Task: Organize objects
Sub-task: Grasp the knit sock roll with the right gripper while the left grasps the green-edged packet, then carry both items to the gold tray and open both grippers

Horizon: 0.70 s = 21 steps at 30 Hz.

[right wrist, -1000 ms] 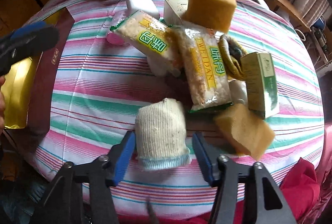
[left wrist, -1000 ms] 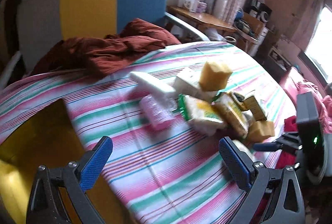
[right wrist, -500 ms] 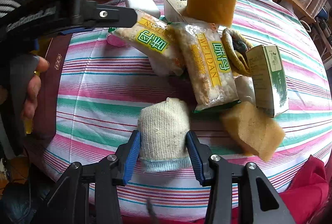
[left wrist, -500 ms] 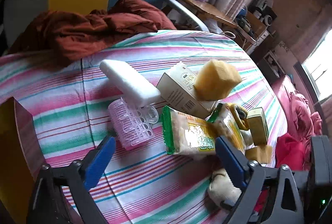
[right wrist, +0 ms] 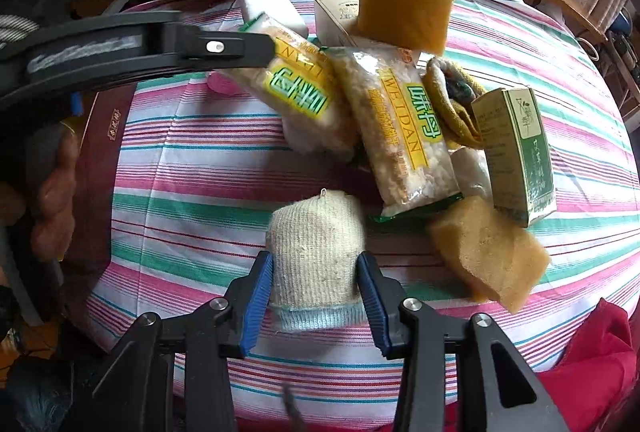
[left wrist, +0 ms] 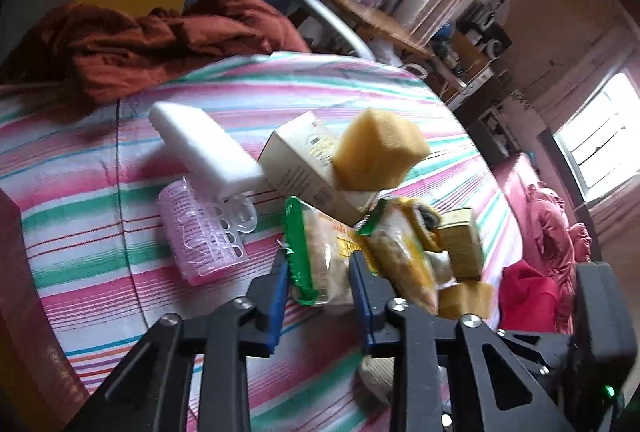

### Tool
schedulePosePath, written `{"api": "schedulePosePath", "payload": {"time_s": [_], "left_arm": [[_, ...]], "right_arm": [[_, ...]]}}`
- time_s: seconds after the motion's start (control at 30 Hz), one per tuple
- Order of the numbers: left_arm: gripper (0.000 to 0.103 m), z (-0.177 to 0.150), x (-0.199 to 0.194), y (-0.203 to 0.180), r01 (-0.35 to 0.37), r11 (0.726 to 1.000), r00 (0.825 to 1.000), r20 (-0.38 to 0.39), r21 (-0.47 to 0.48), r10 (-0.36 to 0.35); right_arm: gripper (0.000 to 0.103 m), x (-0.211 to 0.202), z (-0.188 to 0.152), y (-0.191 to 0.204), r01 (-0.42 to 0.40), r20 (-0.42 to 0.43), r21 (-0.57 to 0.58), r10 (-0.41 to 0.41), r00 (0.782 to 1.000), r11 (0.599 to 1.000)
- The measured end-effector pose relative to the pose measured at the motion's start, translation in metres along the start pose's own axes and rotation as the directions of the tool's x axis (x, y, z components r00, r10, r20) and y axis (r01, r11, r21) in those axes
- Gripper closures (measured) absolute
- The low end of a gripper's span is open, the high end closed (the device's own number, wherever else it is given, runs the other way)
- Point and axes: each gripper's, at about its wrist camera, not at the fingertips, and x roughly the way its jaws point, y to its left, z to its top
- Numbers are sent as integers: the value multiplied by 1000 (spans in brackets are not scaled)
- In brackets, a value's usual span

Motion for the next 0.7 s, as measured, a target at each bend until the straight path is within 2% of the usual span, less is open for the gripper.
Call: {"api": "schedulePosePath", "payload": {"time_s": [0.07,0.27,0.4,0.53,0.7], "left_arm": [[82,-3,-14,-1,5,1000,1000,27,6,-6],[85,-13,-55,6,-14,1000,996,93,15,12],[85,-23,-87,17,-21,1000,990,141,-1,21],[85,-31,-123,31,-37,999,980,195,-23,40],[85,-47,-175,51,-93,994,958,267,-60,106]], "right_arm": [[61,-4,-2,-1,-20,18,-11,20,1000,1000],[61,-11,-3,3,-72,74,-37,75,994,997],[61,-16,-5,10,-35,114,-60,42,993,998],[61,-21,-4,17,-23,133,-59,31,991,998],[61,-43,2,42,-64,185,-119,85,979,991]]}}
